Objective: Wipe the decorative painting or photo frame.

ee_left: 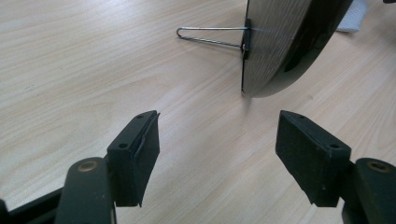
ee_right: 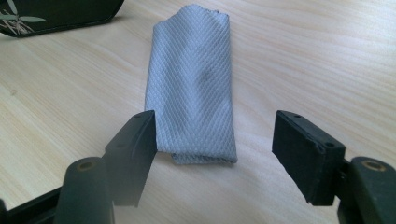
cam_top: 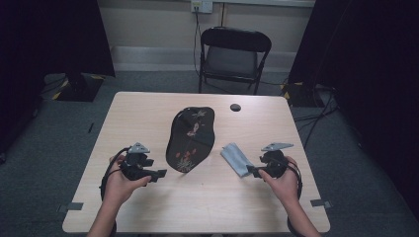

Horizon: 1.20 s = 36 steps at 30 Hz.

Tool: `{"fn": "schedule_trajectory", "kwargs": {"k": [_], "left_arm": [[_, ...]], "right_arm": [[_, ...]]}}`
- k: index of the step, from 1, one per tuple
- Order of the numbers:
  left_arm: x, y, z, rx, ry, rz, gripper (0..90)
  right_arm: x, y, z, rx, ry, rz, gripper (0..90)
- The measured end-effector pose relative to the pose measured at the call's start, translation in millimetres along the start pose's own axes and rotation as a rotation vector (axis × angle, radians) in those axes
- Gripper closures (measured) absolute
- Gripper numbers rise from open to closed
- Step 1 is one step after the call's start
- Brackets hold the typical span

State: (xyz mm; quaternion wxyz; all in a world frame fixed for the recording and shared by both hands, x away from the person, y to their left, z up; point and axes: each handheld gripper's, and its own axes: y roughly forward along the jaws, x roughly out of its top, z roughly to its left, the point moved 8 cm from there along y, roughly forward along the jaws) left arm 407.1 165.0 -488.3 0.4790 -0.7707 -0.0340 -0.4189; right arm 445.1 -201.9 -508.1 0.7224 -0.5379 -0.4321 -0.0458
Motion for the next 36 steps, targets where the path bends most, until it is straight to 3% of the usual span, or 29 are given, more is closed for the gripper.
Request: {"fn": "schedule_trajectory", "kwargs": {"k": [12, 23, 36], "left_arm": [[-6.9, 2.3, 9.4, 0.012, -0.007, 0.013, 28.0], [-9.7, 2.5, 12.5, 0.020, -0.008, 0.017, 27.5], [-13.6, 3.6, 14.6, 0.019, 0.005, 0.020, 28.3]], "right_arm": [[-10.2, -11.9, -6.4, -0.007, -0.008, 0.005, 29.2], [-21.1, -21.8, -9.3, 0.014, 0.034, -0.015, 28.2], [-39.0, -31.7, -12.7, 0.000, 0.041, -0.028, 27.9]]}}
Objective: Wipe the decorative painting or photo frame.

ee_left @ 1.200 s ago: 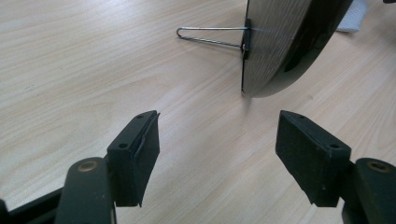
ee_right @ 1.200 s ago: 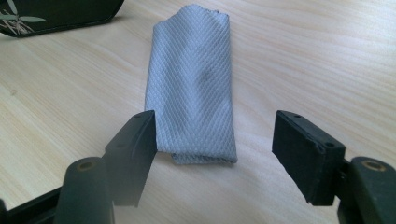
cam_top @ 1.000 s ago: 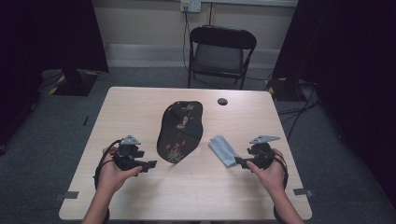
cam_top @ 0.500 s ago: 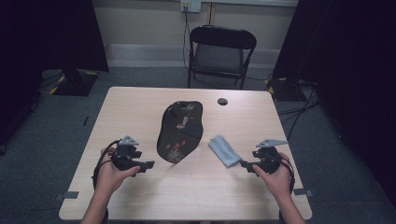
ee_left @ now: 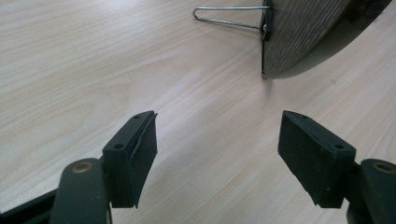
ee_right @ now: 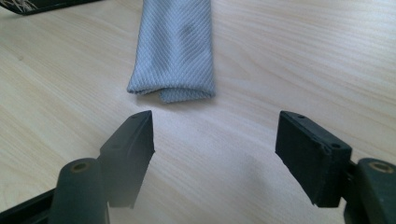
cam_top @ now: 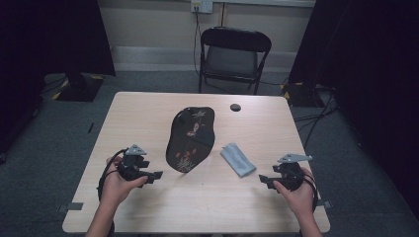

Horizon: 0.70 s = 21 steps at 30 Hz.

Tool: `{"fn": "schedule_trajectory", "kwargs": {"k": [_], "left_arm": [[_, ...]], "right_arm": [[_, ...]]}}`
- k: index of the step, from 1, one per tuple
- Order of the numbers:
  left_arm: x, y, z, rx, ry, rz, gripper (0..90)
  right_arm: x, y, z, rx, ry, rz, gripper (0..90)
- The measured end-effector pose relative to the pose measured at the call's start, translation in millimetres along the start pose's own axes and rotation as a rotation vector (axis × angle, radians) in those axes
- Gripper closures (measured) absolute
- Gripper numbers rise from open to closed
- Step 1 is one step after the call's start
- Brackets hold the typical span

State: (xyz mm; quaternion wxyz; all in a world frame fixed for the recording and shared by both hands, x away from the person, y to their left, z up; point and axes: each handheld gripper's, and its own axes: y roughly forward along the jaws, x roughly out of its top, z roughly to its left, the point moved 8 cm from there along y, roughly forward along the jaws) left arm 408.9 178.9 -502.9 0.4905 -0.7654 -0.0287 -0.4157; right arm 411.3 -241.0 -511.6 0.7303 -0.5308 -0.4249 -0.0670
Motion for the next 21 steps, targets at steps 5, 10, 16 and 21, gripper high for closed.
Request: {"fn": "schedule_trajectory", "kwargs": {"k": [5, 10, 16, 21], "left_arm": [[-2.2, -0.4, 1.9, 0.002, 0.003, 0.003, 28.3], [-3.2, -1.0, 3.7, 0.006, -0.007, -0.006, 28.3], [-5.2, -1.0, 5.5, 0.007, -0.004, 0.005, 28.1], [-5.5, -2.2, 8.5, 0.009, -0.005, -0.005, 27.3]], "right_arm": [[-7.9, -0.1, -0.9, -0.002, 0.011, 0.000, 28.1], [-14.2, -1.0, -0.6, 0.003, 0.022, -0.003, 28.0], [-17.3, -3.4, -2.2, 0.000, 0.029, -0.007, 27.6], [-20.6, -8.6, -4.5, -0.011, 0.033, -0.011, 26.5]]}}
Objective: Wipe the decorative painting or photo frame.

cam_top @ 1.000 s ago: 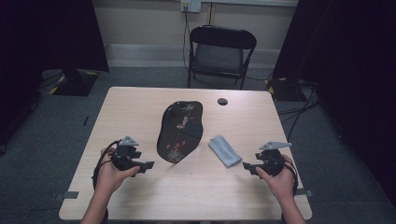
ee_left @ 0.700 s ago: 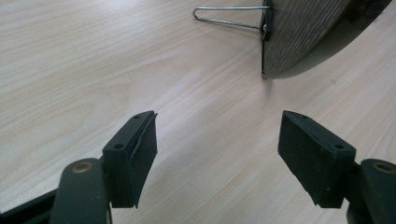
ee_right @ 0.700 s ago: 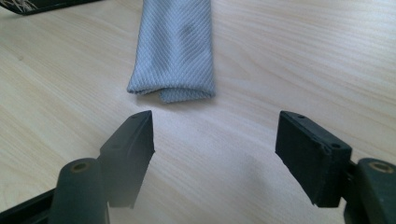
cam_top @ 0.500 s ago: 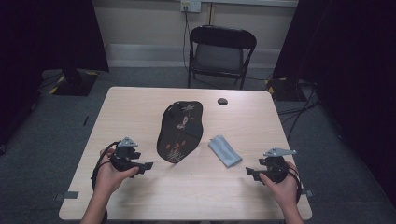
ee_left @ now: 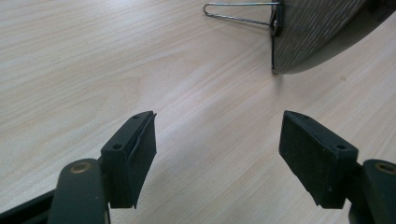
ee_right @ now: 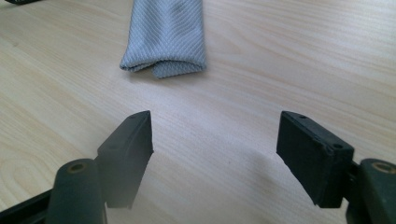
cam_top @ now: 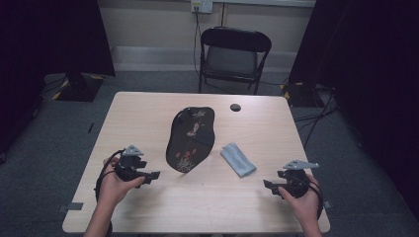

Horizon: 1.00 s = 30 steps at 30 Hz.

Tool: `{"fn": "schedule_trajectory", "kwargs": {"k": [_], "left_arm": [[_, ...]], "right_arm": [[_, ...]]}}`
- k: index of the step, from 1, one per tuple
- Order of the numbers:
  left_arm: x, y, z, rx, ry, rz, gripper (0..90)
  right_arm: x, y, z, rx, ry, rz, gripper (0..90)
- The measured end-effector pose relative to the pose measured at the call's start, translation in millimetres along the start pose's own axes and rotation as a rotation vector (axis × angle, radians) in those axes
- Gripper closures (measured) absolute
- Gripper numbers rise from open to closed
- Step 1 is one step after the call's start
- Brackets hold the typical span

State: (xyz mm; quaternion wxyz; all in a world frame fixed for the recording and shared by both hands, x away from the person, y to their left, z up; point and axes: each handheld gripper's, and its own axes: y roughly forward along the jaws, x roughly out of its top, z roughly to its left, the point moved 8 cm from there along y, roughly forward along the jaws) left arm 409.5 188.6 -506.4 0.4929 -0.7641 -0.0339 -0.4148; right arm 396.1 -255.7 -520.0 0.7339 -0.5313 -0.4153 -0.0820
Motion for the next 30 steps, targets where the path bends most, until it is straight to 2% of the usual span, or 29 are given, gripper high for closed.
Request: {"fn": "schedule_trajectory", "kwargs": {"k": [7, 11, 14, 30], "left_arm": [[-0.5, -2.2, 2.9, 0.003, 0.002, -0.006, 27.2], [-2.6, -1.5, 5.6, 0.009, -0.013, -0.006, 27.4], [-4.1, -1.8, 7.5, 0.013, -0.021, -0.004, 27.4], [-10.3, -0.4, 16.5, 0.031, -0.040, -0.002, 26.6]], "right_arm": [[-8.4, -0.9, -3.3, -0.006, 0.000, 0.017, 25.2], [-9.8, -1.4, -3.3, -0.004, 0.003, 0.019, 23.9], [-12.1, -0.8, -3.4, -0.006, -0.014, 0.031, 23.3], [-14.0, -3.7, -4.9, -0.007, -0.018, 0.021, 22.2]]}}
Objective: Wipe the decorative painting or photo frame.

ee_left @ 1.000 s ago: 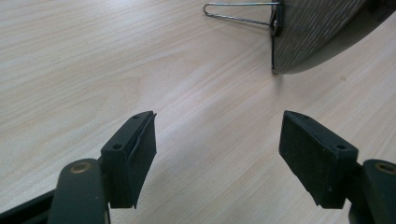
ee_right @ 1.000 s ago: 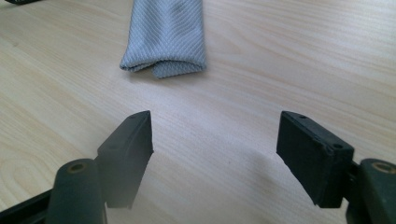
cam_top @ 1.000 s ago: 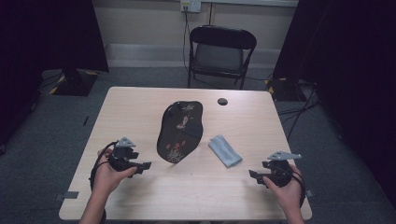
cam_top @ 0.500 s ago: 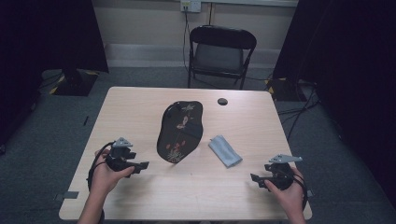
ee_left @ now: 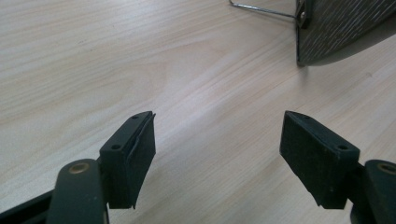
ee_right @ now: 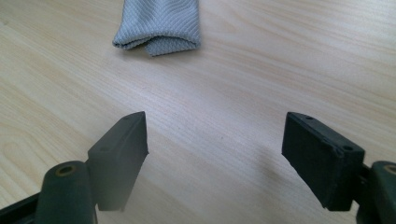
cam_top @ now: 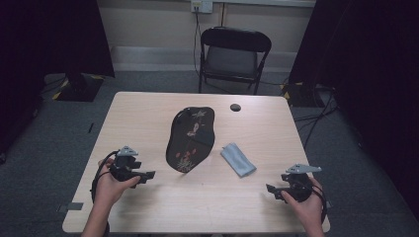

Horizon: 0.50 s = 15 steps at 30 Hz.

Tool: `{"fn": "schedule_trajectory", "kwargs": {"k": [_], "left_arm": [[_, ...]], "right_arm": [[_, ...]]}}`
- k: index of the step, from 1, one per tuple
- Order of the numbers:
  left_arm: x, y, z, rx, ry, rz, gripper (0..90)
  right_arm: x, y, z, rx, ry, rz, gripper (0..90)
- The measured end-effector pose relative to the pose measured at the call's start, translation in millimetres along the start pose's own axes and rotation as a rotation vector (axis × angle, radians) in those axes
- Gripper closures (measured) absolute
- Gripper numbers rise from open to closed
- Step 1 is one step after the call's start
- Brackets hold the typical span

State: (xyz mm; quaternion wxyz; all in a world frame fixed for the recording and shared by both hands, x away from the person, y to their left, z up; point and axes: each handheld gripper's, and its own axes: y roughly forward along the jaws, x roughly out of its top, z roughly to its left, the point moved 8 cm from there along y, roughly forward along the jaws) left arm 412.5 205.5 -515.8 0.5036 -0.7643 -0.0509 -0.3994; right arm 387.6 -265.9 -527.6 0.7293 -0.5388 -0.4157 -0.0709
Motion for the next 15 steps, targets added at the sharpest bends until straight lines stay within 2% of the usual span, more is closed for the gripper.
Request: {"fn": "schedule_trajectory", "kwargs": {"k": [8, 15], "left_arm": [[-4.0, 0.5, 5.1, 0.008, -0.003, 0.017, 26.6], [-4.4, 1.6, 6.4, 0.012, -0.009, 0.005, 26.7]], "right_arm": [[-4.7, 1.0, -2.7, -0.010, -0.001, 0.016, 21.3], [-6.7, 2.0, -3.2, -0.019, -0.010, 0.019, 21.2]]}}
